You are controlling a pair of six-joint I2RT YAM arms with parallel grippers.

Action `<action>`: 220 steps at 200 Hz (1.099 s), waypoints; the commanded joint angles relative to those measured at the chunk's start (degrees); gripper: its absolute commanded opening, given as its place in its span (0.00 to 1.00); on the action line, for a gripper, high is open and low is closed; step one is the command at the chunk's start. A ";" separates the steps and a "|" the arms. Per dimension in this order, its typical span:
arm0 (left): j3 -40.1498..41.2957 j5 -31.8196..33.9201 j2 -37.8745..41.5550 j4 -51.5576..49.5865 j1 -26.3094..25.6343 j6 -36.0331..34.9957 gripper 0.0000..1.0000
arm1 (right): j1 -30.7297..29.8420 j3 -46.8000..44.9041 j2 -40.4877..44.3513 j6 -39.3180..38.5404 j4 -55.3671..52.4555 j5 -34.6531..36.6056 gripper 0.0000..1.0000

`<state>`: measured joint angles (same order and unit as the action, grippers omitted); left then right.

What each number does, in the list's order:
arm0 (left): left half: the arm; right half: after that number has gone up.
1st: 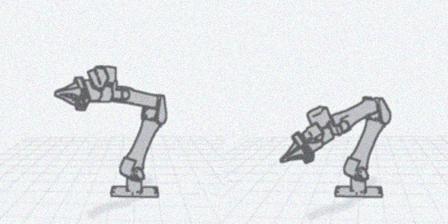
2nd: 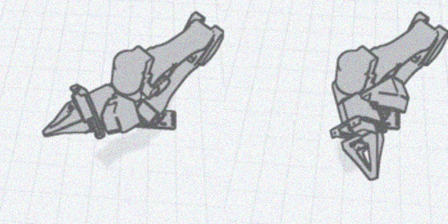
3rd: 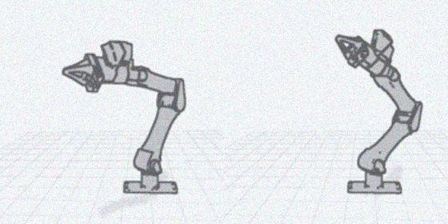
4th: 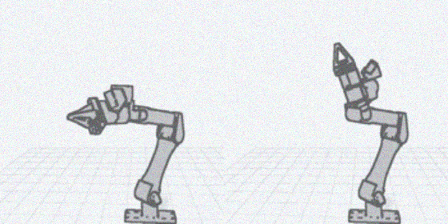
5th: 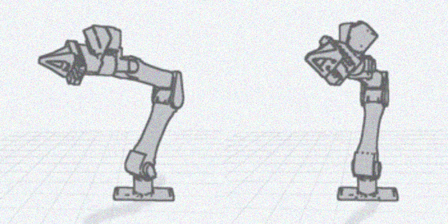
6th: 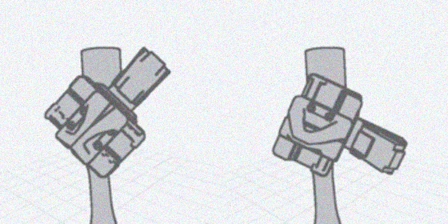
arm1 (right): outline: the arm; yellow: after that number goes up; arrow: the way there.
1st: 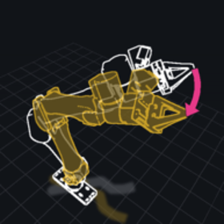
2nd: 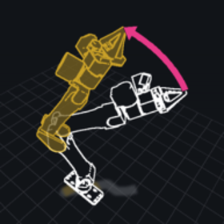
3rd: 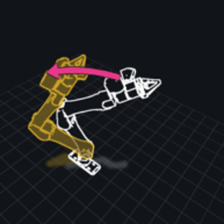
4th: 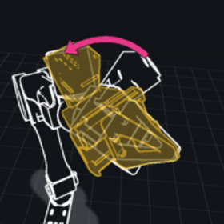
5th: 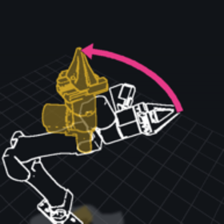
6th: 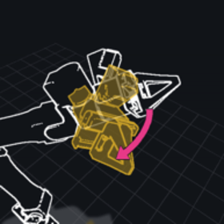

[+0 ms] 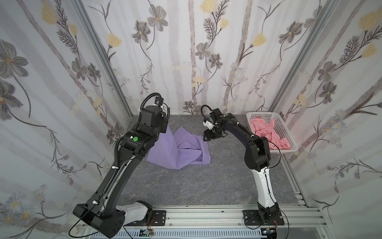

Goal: Fold and stack t-shirts
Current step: Flatten out the T-shirt at the center of the board.

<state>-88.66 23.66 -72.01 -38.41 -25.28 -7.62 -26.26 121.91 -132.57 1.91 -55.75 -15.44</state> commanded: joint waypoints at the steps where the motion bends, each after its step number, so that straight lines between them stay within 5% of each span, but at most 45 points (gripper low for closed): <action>1: 0.55 -0.27 0.03 0.00 0.05 0.93 0.00 | -1.74 1.13 -1.47 1.47 -0.69 -2.84 0.64; 58: 1.28 -0.09 -1.62 0.44 0.01 1.49 0.00 | -6.40 1.92 -5.12 0.20 -1.22 -1.43 0.61; 70: 1.29 0.04 -1.47 0.40 0.05 1.35 0.00 | -6.49 2.41 -5.54 -0.90 -1.65 0.63 0.43; 83: 1.26 0.55 -1.17 0.61 0.05 0.77 0.00 | -6.17 3.07 -5.77 -2.70 -2.27 3.09 0.00; 165: -0.61 7.05 3.97 1.08 2.52 -7.32 0.00 | 0.37 8.83 5.35 -9.03 -8.10 15.90 0.00; 220: -3.64 12.06 7.86 2.43 7.31 -15.44 0.00 | 4.74 19.60 17.85 -8.90 -10.67 10.21 0.00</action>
<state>-90.59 31.99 -65.25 -38.70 -19.62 -17.69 -22.61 137.86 -118.37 -7.07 -64.23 -0.91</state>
